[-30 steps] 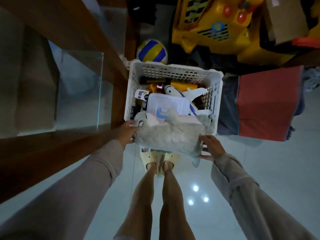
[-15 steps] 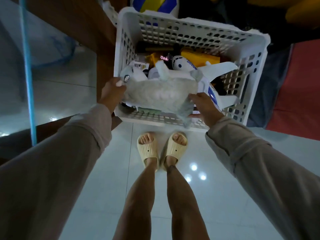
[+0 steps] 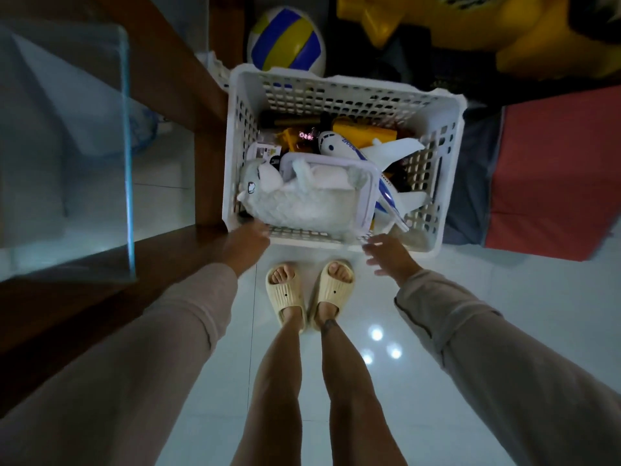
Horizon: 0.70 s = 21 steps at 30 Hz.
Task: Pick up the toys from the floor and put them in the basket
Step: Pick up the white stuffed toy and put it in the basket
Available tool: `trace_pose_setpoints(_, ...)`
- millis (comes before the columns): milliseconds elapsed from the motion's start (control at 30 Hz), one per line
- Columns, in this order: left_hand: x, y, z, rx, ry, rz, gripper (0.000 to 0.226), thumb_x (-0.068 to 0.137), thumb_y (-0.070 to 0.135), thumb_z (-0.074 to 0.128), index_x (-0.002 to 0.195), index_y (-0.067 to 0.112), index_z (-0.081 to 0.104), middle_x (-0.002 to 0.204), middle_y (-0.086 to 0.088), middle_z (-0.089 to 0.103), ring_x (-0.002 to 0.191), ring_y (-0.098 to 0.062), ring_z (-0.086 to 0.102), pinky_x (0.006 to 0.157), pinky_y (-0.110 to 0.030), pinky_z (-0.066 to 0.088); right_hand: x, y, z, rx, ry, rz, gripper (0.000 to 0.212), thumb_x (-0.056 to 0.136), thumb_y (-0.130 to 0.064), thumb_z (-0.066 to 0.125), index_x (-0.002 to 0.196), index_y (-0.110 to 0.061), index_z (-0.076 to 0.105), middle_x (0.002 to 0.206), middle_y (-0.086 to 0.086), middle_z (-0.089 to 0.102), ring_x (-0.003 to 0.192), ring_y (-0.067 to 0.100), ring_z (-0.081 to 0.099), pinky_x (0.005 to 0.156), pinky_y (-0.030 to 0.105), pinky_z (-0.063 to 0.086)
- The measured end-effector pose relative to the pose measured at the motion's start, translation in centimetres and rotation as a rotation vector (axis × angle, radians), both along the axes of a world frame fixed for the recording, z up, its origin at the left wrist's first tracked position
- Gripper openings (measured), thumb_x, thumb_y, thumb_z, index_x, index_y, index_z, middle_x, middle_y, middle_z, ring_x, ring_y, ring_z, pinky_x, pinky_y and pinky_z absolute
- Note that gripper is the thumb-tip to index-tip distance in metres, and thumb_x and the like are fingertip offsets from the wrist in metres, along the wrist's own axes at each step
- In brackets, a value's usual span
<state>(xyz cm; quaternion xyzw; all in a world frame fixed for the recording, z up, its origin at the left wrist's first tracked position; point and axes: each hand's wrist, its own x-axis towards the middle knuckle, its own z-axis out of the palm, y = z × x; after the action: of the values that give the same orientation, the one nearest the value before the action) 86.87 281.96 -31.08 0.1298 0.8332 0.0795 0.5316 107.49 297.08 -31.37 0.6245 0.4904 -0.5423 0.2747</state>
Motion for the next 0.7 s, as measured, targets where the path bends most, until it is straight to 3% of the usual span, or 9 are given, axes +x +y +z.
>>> trace_pose_setpoints(100, 3.0, -3.1, 5.9, -0.067, -0.136, 0.047, 0.028, 0.088, 0.006, 0.051, 0.114, 0.0, 0.062, 0.12, -0.025, 0.062, 0.114, -0.038, 0.058, 0.093, -0.034, 0.049, 3.3, -2.1, 5.3, -0.073, -0.072, 0.028, 0.029, 0.089, -0.02, 0.052, 0.115, -0.007, 0.057, 0.099, 0.013, 0.06, 0.087, 0.025, 0.059, 0.077, 0.035, 0.048)
trace_pose_setpoints(267, 6.7, -8.8, 15.8, -0.129, -0.16, -0.058, 0.03, 0.09, 0.012, 0.046, 0.115, 0.008, 0.063, 0.123, -0.016, 0.064, 0.114, -0.033, 0.059, 0.103, -0.04, 0.046, 8.1, -5.6, 15.4, -0.043, -0.135, 0.075, 0.027, 0.09, -0.018, 0.054, 0.114, -0.006, 0.06, 0.098, 0.012, 0.062, 0.083, 0.024, 0.058, 0.061, 0.021, 0.042)
trace_pose_setpoints(433, 8.8, -13.5, 23.0, -0.192, -0.161, -0.046, 0.028, 0.092, 0.01, 0.047, 0.114, 0.003, 0.063, 0.126, -0.019, 0.063, 0.117, -0.037, 0.058, 0.104, -0.041, 0.045, 11.2, -8.6, 24.4, -0.071, -0.095, 0.035, 0.004, 0.091, -0.01, 0.053, 0.092, -0.008, 0.057, 0.084, 0.01, 0.06, 0.071, 0.026, 0.058, 0.053, 0.019, 0.04)
trace_pose_setpoints(533, 9.5, -15.5, 26.0, -0.227, -0.155, -0.058, 0.03, 0.091, 0.012, 0.046, 0.114, 0.006, 0.064, 0.129, -0.016, 0.061, 0.119, -0.036, 0.056, 0.104, -0.039, 0.045, 12.5, -10.6, 27.7, -0.029, -0.068, -0.008, 0.01, 0.092, -0.004, 0.049, 0.084, -0.007, 0.054, 0.076, 0.009, 0.056, 0.06, 0.022, 0.054, 0.05, 0.021, 0.042)
trace_pose_setpoints(567, 9.6, -15.8, 26.7, -0.237, -0.158, -0.085, 0.03, 0.091, 0.013, 0.045, 0.114, 0.008, 0.064, 0.131, -0.014, 0.06, 0.121, -0.034, 0.055, 0.104, -0.037, 0.043, 12.9, -11.4, 28.5, -0.029, -0.064, -0.021, 0.009, 0.092, -0.003, 0.048, 0.086, -0.005, 0.054, 0.079, 0.012, 0.057, 0.062, 0.025, 0.055, 0.054, 0.026, 0.046)
trace_pose_setpoints(633, 9.6, -16.4, 28.0, -0.239, -0.148, -0.132, 0.033, 0.092, 0.017, 0.044, 0.118, 0.011, 0.063, 0.134, -0.011, 0.058, 0.123, -0.031, 0.052, 0.105, -0.034, 0.04, 13.6, -13.1, 29.2, -0.028, -0.072, 0.035, 0.006, 0.092, -0.005, 0.05, 0.092, -0.004, 0.056, 0.098, 0.019, 0.061, 0.082, 0.029, 0.057, 0.08, 0.039, 0.051)
trace_pose_setpoints(700, 9.3, -16.7, 28.8, -0.224, -0.135, -0.139, 0.034, 0.092, 0.019, 0.044, 0.12, 0.01, 0.062, 0.135, -0.01, 0.058, 0.124, -0.03, 0.052, 0.105, -0.033, 0.039, 13.6, -14.4, 30.0, -0.009, -0.144, 0.202, 0.022, 0.091, -0.016, 0.052, 0.107, -0.007, 0.063, 0.125, 0.018, 0.059, 0.109, 0.028, 0.057, 0.102, 0.035, 0.043)
